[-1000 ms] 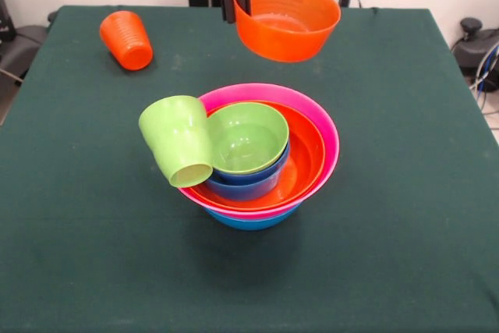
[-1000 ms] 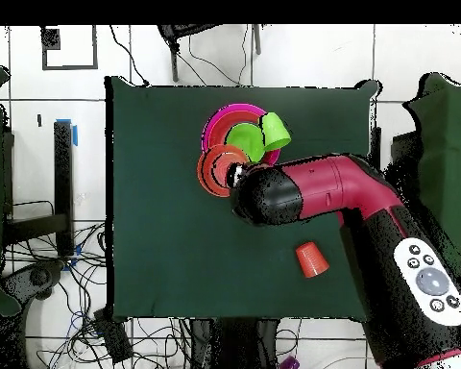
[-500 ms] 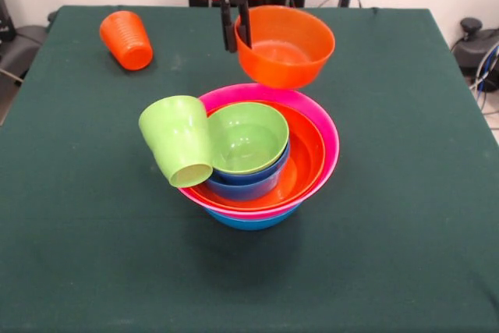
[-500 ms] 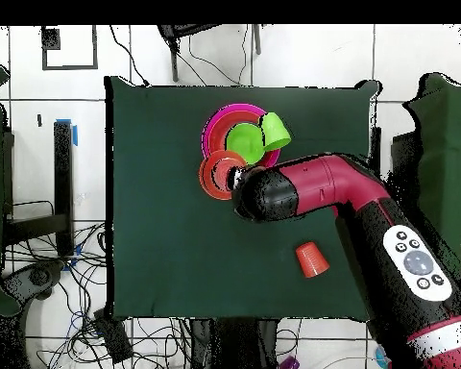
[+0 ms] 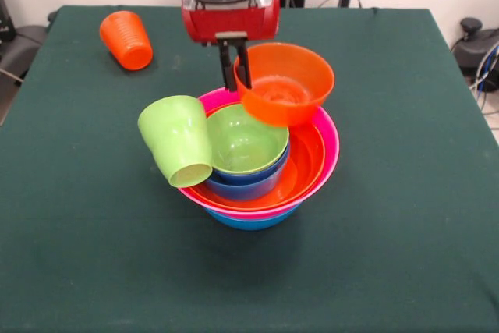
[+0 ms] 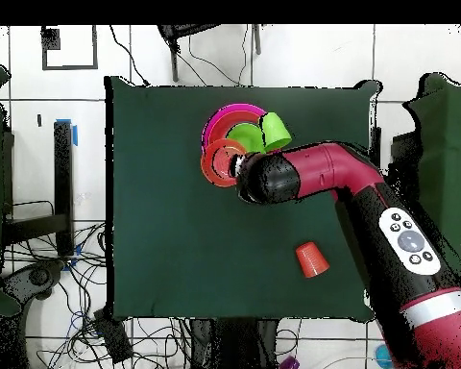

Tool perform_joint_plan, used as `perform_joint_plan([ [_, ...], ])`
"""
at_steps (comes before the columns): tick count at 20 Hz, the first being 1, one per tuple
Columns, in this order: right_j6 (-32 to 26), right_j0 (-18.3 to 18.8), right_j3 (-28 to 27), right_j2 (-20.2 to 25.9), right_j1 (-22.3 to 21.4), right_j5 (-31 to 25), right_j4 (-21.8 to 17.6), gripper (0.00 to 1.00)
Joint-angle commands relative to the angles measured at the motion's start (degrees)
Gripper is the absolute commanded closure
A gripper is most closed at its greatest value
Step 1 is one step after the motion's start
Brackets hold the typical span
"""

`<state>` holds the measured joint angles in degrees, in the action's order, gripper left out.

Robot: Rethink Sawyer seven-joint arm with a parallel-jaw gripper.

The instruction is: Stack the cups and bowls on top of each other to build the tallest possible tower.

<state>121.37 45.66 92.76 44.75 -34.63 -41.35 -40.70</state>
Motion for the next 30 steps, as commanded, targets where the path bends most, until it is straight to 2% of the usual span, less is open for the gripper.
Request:
perform_joint_plan([
  [1, -21.7, -2.3, -9.2, 1.6, 6.6, -3.6, -4.5, 1.0],
  [11, -22.8, -3.7, -12.1, 0.4, 7.9, -4.2, -3.5, 1.0],
  [22, -20.1, -4.3, -8.8, -1.0, 6.2, -1.4, -4.2, 1.0],
  [30, -20.8, -4.4, -8.5, -1.5, 5.8, -1.9, -4.8, 1.0],
])
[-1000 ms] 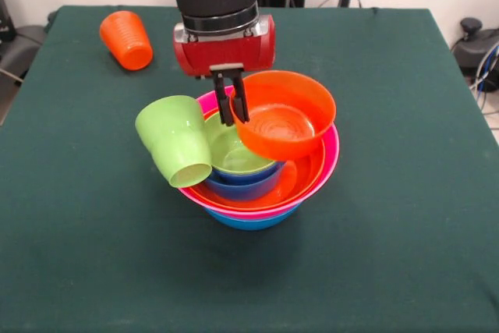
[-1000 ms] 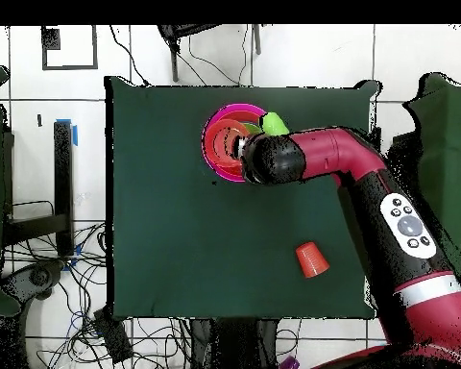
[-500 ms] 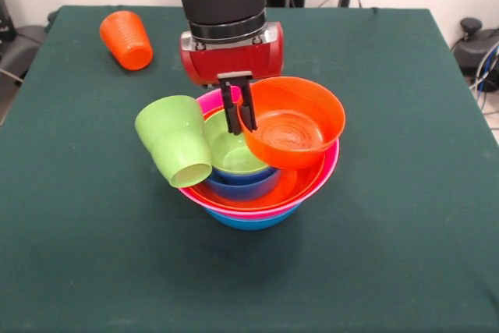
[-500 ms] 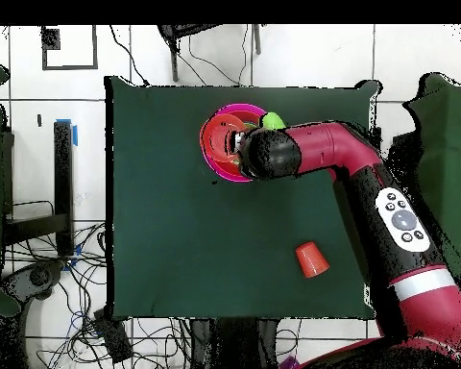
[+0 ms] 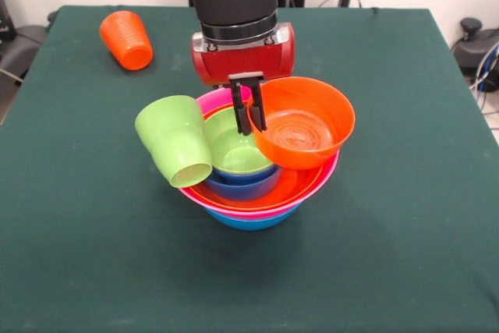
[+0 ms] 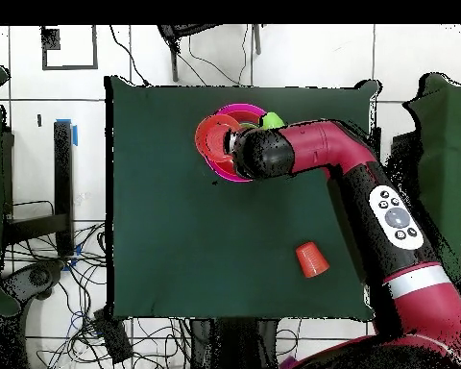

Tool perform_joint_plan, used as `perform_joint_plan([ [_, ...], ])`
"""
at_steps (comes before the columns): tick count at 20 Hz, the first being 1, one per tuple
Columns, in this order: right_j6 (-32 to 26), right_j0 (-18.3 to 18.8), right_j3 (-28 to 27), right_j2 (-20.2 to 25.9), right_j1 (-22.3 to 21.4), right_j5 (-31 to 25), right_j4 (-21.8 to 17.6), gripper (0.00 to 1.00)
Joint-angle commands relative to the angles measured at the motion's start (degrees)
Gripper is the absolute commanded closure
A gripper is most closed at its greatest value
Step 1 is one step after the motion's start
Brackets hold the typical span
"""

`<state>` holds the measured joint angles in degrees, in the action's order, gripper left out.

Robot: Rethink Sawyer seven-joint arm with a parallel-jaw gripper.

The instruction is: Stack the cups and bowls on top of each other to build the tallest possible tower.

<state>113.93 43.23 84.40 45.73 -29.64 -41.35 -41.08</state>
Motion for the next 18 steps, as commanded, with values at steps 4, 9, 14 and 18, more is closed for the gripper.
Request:
perform_joint_plan([
  [4, -12.7, -1.8, 0.6, -2.7, 0.5, -1.1, -4.7, 1.0],
  [9, -12.6, -1.7, 1.0, -2.7, 0.4, -0.6, -4.8, 0.0],
  [14, -12.2, -1.6, 1.3, -2.7, 0.3, -0.4, -4.7, 0.0],
  [18, -11.7, -1.7, 1.3, -2.8, 0.3, -0.2, -4.7, 0.0],
])
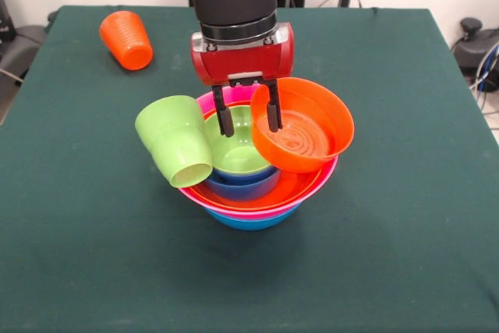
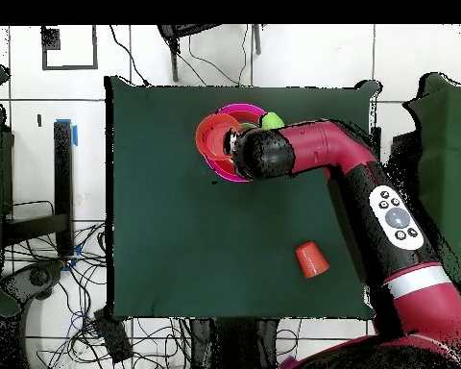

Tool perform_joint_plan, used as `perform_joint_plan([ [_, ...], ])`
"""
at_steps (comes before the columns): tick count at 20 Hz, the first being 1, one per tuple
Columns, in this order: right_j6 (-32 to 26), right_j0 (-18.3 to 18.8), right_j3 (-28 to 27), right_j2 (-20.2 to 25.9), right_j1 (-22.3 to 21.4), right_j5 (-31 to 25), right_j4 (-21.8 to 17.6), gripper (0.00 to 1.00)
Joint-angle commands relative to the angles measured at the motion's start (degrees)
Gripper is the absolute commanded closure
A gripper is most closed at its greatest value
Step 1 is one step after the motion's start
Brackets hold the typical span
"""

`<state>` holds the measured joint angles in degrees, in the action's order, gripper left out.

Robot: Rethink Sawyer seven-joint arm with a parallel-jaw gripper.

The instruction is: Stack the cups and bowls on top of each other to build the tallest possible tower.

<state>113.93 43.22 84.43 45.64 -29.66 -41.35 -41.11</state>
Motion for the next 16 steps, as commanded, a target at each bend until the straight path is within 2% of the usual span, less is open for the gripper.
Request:
perform_joint_plan([
  [1, -11.6, -1.8, 1.3, -2.8, 0.3, -0.1, -4.7, 0.0],
  [11, -11.1, -2.5, 1.8, -3.0, -0.3, -0.3, -4.8, 0.0],
  [13, -11.1, -2.4, 2.5, -2.8, -1.3, -0.6, -4.4, 0.0],
  [16, -9.6, -2.1, 5.3, -1.4, -5.6, -2.4, -1.4, 0.0],
])
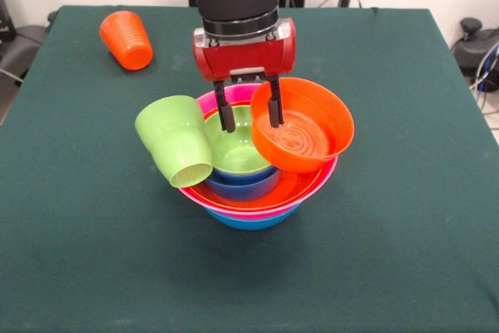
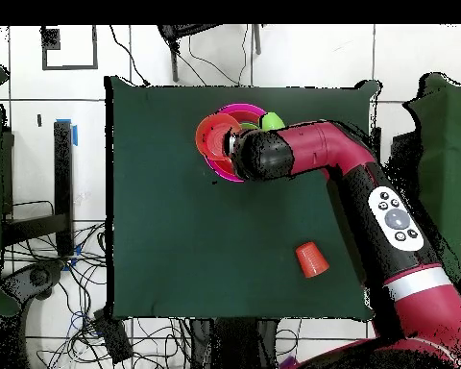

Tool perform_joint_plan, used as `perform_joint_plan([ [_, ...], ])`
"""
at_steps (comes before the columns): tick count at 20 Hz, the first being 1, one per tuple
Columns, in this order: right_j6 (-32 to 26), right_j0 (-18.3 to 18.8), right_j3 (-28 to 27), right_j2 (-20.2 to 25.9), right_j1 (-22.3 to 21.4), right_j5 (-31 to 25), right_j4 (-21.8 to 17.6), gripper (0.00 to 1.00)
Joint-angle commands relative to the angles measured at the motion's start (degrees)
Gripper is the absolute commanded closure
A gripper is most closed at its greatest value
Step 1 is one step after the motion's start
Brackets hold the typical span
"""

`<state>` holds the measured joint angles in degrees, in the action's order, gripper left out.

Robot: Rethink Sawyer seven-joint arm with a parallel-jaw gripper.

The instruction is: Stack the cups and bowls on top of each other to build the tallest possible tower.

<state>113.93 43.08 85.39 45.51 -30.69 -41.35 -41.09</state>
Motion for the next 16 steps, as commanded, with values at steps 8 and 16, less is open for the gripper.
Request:
perform_joint_plan([
  [8, -7.9, -1.2, 9.3, 1.1, -13.2, -6.6, 5.7, 0.0],
  [16, -9.6, 0.0, 12.0, 2.3, -19.3, -8.8, 10.7, 0.0],
])
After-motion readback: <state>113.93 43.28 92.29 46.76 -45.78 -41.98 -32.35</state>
